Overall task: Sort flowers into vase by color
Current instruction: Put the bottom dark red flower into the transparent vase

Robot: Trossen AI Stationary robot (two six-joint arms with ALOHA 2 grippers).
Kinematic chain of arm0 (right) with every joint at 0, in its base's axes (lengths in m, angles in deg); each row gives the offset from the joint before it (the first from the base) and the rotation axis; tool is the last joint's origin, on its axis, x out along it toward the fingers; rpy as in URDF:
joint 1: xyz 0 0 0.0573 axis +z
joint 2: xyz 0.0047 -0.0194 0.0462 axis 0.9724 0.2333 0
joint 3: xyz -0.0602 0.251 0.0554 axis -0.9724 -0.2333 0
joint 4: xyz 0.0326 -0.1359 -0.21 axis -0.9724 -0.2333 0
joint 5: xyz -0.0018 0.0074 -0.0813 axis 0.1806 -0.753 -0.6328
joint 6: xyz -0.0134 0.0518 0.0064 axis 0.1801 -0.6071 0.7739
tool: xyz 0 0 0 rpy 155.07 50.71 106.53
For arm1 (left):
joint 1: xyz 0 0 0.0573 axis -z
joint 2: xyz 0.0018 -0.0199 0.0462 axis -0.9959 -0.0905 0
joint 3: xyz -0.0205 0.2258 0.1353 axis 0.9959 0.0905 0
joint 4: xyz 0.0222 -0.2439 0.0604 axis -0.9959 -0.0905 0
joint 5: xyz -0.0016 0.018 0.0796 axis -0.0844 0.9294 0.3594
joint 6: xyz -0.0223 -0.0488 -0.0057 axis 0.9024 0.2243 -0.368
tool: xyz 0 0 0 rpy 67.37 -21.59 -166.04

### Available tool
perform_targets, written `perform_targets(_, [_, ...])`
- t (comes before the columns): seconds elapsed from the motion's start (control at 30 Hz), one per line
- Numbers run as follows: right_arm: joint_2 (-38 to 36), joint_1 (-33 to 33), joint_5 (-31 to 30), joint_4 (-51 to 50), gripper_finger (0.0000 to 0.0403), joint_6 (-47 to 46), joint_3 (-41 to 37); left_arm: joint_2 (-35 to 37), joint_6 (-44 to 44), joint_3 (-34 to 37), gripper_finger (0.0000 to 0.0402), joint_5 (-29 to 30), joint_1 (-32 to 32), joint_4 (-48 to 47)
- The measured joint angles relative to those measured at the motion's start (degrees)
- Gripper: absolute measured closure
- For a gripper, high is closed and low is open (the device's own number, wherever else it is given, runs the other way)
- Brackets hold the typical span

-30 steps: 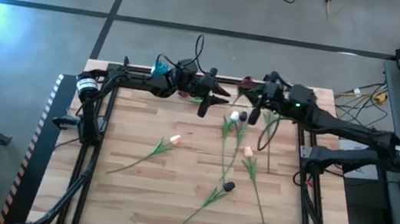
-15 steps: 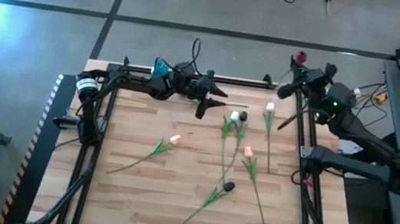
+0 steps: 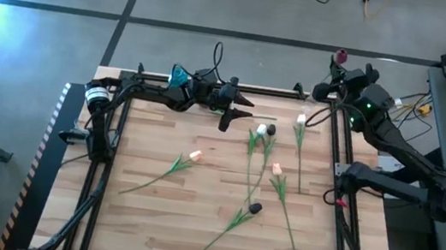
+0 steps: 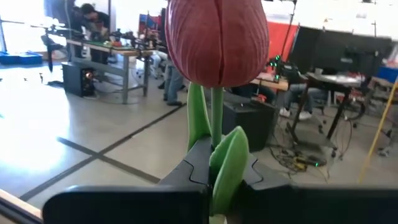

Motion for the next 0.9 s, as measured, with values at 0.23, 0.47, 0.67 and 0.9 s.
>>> perform_targets(0.23, [4.1, -2.5, -0.8, 2.0, 0.0385, -4.7, -0.8, 0.0, -0.2, 0.0, 0.0248, 0.0, -0.4, 0.0])
perform_targets(0.47, [8.9, -2.5, -4.8, 1.6, 0.0383, -3.4, -1.1, 0.0, -0.4, 0.0, 0.0248, 0.0, -0.5, 0.0])
perform_targets(0.67, [10.9, -2.5, -10.7, -1.6, 0.0383, -3.5, -1.2, 0.0, -0.4, 0.0, 0.0248, 0.0, -0.7, -0.1])
perform_targets(0.9, [11.4, -2.5, -12.0, -5.0, 0.0348, -3.9, -1.2, 0.0, -0.3, 0.0, 0.0248, 0.0, -1.0, -0.8])
